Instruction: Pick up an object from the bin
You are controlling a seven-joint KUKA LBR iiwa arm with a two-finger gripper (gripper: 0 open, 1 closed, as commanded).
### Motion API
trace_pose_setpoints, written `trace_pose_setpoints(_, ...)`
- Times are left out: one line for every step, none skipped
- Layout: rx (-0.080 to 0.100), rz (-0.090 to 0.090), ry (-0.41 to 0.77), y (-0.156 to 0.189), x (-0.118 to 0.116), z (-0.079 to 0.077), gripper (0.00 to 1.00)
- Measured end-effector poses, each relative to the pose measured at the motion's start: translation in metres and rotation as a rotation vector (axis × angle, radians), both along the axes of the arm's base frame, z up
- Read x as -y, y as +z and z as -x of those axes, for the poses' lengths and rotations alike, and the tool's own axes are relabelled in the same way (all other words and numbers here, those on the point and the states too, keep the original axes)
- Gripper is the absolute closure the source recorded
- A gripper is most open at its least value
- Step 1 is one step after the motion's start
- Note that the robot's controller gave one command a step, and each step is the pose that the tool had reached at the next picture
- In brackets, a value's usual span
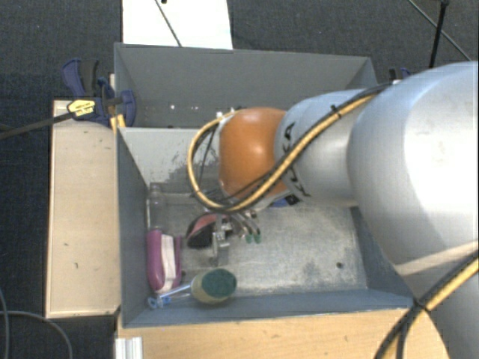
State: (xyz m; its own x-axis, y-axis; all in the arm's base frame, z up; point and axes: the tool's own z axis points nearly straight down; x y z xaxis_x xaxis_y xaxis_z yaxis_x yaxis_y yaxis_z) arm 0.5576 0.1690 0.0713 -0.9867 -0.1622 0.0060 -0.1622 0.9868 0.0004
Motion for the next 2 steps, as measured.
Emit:
trace_pose_setpoints(0.007, -0.002, -0.002, 0.004, -0.001, -0.002, 1.0)
trace_pose_setpoints(0.016, -0.003, 0.023, 0.139, 0.009, -0.018, 1.0)
